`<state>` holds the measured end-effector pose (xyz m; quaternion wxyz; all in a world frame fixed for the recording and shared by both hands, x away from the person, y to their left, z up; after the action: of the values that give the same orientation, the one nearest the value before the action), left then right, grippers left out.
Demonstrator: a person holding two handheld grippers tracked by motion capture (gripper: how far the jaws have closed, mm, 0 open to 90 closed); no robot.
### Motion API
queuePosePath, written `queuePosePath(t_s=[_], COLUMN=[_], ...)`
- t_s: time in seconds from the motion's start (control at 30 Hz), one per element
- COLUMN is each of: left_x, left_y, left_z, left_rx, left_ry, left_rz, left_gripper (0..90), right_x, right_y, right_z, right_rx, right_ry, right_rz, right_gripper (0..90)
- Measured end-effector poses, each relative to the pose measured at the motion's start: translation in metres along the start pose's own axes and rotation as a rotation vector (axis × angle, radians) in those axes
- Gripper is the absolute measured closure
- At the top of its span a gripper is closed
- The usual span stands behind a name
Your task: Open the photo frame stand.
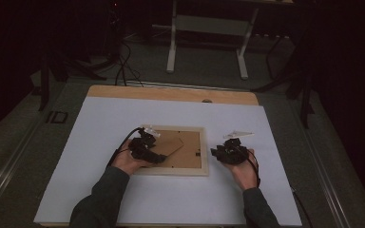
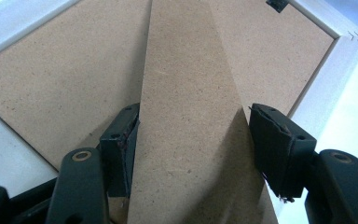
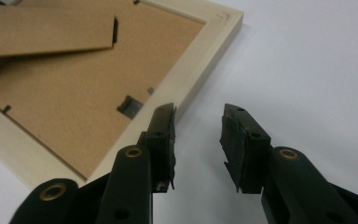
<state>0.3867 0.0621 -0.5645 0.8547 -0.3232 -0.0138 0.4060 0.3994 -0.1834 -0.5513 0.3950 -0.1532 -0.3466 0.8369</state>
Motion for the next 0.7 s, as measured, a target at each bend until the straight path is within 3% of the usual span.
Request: queuePosePath(t_s=[0.7], left_x=[-0.003], left_y=[-0.001], left_z=[0.002], left_rx=[-0.020], left_ry=[-0.037], left_rz=[-0.032], left_gripper=[38.7], right_x=[-0.001], right_y=[-0.020], right_z=[-0.012], right_rx=[0.019], right_ry=[-0.008], right_rz=[-0.008], right_gripper=[63.9])
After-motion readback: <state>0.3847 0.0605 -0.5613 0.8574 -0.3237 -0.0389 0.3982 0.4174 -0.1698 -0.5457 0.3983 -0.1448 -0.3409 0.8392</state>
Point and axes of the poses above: each handheld gripper's, and its own axes: z roughly backward along the jaws, y roughly out of its underside, x roughly to its left, the point moved 8 cm from there along -z, roughly forward along the jaws, and after that the axes turned 7 degrees about z, right-handed, at the moved point
